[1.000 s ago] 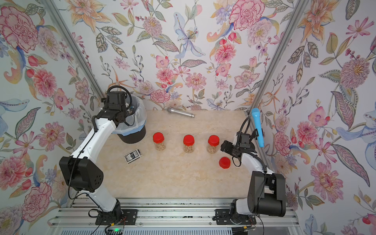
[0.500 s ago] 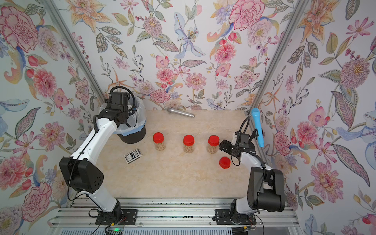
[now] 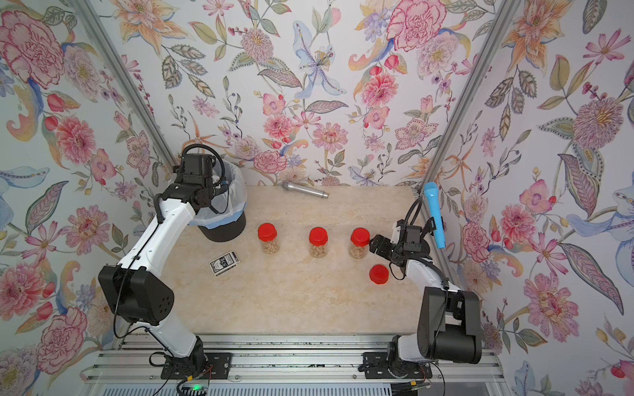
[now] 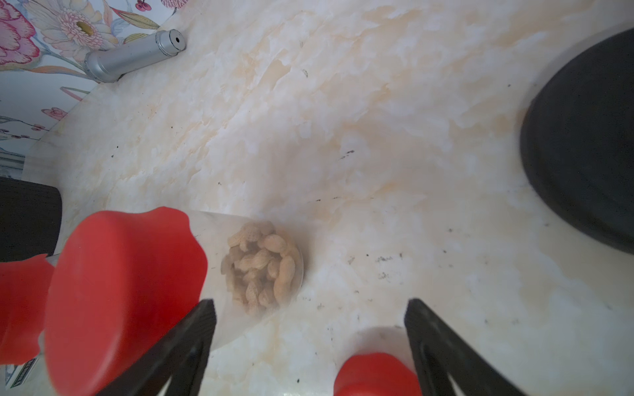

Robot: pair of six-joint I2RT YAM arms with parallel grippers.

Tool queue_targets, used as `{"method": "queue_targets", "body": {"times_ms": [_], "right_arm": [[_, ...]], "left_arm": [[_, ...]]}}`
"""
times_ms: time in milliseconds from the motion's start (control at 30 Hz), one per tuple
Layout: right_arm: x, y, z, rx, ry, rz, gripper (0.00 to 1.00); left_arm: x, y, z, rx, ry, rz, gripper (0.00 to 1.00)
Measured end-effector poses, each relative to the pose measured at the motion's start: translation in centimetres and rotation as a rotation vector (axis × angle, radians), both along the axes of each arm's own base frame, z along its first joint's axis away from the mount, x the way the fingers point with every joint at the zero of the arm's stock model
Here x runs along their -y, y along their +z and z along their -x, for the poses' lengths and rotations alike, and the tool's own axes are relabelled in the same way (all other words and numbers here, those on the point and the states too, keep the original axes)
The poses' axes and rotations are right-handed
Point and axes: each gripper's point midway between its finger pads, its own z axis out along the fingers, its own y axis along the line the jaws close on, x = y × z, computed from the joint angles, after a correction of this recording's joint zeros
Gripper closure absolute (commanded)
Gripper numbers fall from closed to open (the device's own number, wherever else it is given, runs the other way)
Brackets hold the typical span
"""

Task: Empty moldy peanuts from jars
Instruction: Pour the moldy peanuts from the jar into the trash bin, then place the jar at the center of the board.

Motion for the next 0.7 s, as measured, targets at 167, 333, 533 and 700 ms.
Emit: {"method": "queue_targets", "body": {"times_ms": [167,333,533,700], "right_arm": [[0.0,1.2,0.0,0.035,0.001,0.003,0.1],[-0.3,3.7,0.1,0.103,0.011,0.003,0.09],[-1.5,7.5,0.7,0.207,0.049,-0.01,0.09],[-3.7,11.2,1.7,0.295,0.108,-0.062,0.09]], "left_arm": [[0.4,0.8,-0.1,0.071,-0.002,0.06,0.71],[3.4,2.8,-0.4,0.206,-0.065,0.187,0.67],[13.7,4.2,-1.0,0.337,-0.305,0.451,0.65],[21.3,4.0,-0.6,0.389,-0.491,0.73,0.65]]}}
